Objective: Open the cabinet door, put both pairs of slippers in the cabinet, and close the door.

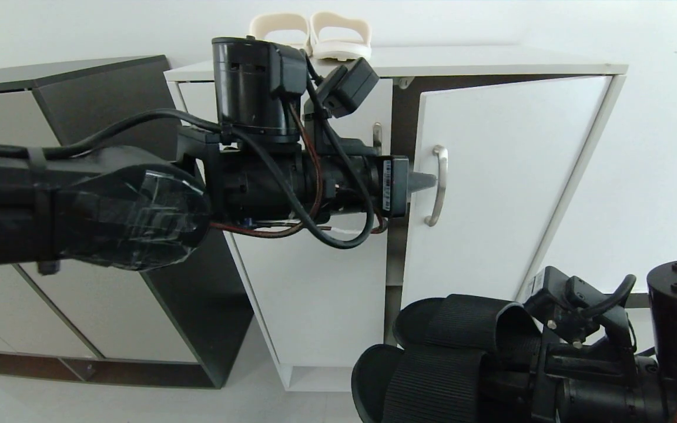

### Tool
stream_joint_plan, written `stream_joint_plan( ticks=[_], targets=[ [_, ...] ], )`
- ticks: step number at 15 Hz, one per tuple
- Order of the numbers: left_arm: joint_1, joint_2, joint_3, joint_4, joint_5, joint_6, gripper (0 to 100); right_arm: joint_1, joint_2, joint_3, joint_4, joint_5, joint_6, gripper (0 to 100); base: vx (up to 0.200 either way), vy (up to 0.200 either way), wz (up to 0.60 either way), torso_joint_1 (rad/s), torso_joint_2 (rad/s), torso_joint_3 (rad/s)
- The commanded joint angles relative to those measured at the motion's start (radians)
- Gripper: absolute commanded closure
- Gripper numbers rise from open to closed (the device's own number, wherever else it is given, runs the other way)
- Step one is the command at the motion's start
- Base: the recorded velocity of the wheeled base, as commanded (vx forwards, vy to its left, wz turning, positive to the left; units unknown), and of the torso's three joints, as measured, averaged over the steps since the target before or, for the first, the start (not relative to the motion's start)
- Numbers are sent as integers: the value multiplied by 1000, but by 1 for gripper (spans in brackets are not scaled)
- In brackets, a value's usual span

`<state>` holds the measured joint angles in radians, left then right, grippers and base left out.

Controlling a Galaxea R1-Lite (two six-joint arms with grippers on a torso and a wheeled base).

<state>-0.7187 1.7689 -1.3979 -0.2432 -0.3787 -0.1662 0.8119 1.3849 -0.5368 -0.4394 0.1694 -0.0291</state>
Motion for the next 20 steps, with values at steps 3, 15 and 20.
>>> stream_joint_plan(
  ticks=[3, 15, 20],
  targets=[
    [-45, -172, 178, -57, 1, -3, 100, 7, 3, 5, -1, 2, -3, 100, 0, 0, 0, 0, 0, 0],
    [64, 53, -39, -122, 32, -56, 100, 15, 0, 12, -1, 1, -5, 100, 0, 0, 0, 0, 0, 0],
    [65, 155, -168, -122, 43, -58, 100, 15, 3, 17, -1, 7, -18, 100, 0, 0, 0, 0, 0, 0]
  ],
)
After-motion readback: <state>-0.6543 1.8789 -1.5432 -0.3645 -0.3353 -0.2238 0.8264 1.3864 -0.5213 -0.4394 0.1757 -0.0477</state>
